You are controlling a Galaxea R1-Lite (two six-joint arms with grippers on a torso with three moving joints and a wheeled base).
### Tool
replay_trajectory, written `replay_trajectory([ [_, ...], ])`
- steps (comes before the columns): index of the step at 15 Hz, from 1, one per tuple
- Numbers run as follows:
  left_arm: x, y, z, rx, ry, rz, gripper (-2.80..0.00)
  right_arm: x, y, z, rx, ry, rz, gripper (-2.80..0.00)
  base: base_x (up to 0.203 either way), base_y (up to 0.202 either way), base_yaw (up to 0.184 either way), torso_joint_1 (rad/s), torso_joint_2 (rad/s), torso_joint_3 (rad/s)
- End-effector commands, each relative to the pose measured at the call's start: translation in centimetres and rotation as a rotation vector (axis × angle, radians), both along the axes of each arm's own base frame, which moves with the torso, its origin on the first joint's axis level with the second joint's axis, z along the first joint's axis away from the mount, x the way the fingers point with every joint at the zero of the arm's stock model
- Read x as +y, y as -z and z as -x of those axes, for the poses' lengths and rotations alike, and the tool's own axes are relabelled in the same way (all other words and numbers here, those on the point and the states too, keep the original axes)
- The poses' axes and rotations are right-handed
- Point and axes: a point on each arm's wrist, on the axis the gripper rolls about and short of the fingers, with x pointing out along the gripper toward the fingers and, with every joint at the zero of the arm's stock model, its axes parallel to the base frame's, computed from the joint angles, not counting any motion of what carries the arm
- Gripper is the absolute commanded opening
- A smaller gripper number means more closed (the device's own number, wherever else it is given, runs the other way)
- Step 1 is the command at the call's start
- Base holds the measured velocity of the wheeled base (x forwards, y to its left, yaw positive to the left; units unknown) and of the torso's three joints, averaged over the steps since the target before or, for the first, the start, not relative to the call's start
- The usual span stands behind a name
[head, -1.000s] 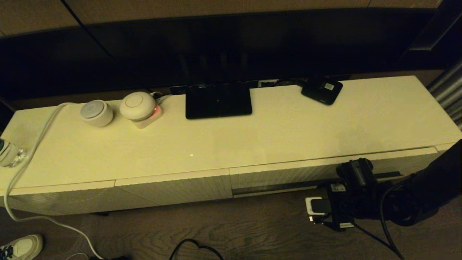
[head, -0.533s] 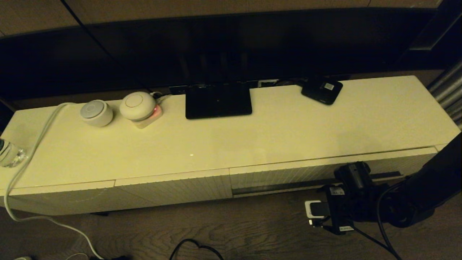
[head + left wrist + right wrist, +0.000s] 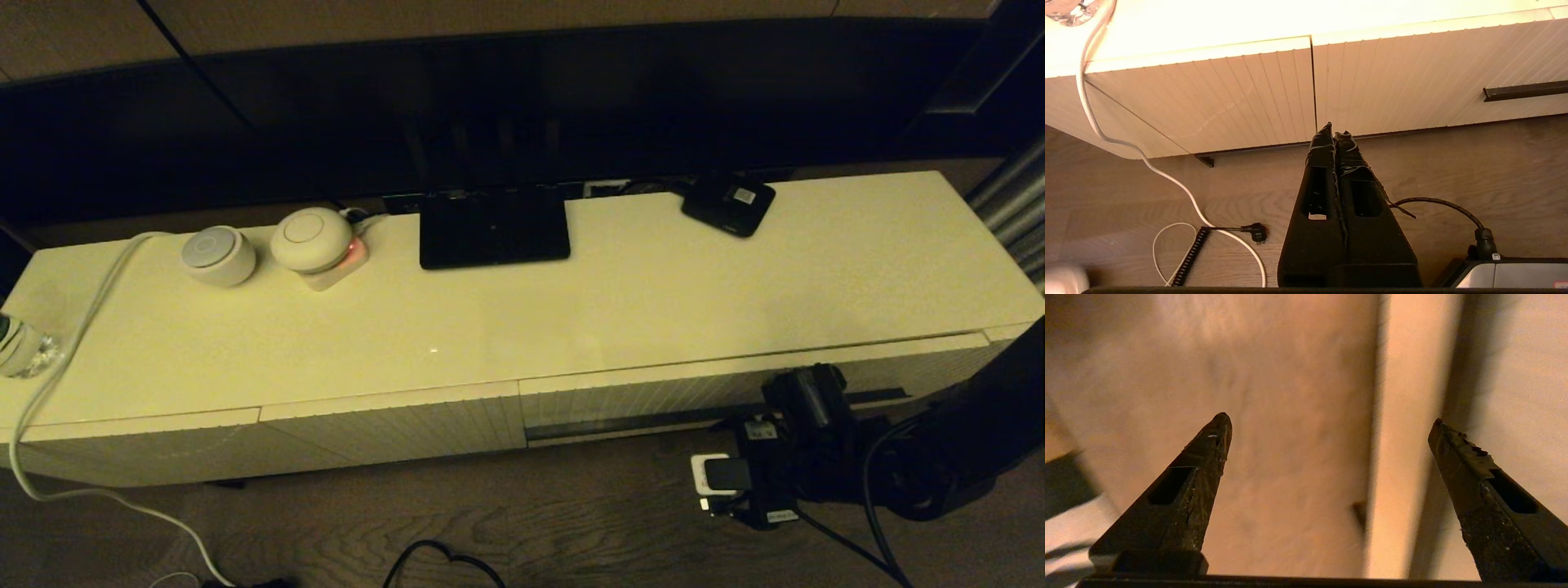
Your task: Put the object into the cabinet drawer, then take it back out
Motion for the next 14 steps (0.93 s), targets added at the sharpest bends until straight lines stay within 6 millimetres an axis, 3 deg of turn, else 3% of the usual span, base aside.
replay_trajectory([
  [1,0.0,0.1,0.0,0.003,-0.001,0.000,-2.80,-0.3,-1.3,0.0,-0.073,-0.020,-0.007,0.00,0.000,0.000,0.000,0.000,0.00,0.000],
  [14,0.0,0.1,0.0,0.003,-0.001,0.000,-2.80,-1.9,0.3,-1.9,-0.100,0.008,0.023,0.00,0.000,0.000,0.000,0.000,0.00,0.000],
])
